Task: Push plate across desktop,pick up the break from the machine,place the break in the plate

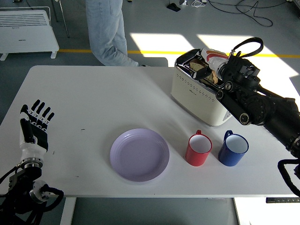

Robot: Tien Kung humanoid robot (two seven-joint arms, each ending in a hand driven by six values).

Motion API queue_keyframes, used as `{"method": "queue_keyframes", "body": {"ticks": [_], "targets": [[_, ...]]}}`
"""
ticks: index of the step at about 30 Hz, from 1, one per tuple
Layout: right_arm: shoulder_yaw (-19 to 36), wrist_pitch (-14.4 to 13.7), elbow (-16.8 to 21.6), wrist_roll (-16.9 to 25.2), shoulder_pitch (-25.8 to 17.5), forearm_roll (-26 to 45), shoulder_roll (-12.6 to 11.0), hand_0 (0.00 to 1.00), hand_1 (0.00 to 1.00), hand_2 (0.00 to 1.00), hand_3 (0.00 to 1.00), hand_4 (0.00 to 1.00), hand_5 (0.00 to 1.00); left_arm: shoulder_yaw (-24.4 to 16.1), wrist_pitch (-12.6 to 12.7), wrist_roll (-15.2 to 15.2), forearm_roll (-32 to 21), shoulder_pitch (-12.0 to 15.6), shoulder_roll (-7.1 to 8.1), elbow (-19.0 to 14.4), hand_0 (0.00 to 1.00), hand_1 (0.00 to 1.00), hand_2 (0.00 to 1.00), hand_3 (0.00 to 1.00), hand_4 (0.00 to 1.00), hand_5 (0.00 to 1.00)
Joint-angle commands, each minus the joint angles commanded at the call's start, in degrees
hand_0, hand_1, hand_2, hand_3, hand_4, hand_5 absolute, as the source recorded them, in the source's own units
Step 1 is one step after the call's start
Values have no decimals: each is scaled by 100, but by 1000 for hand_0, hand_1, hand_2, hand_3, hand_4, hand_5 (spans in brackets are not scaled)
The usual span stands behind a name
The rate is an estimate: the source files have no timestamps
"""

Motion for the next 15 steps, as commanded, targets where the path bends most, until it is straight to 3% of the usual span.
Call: {"method": "queue_keyframes", "body": {"ticks": [10, 11, 15], "targets": [[-162, -192, -111, -113, 41, -48, 15, 408, 490, 498, 577, 569, 121, 15, 0, -4, -10, -35, 0, -7, 768, 818, 870, 809, 589, 998], [-173, -198, -122, -119, 41, -51, 15, 377, 462, 493, 541, 498, 80, 14, 0, -5, -11, -37, 0, -6, 769, 817, 870, 809, 590, 998], [-209, -208, -148, -123, 29, -48, 15, 377, 462, 493, 541, 498, 80, 18, 0, -6, -13, -32, 0, -4, 769, 817, 870, 809, 590, 998]]}}
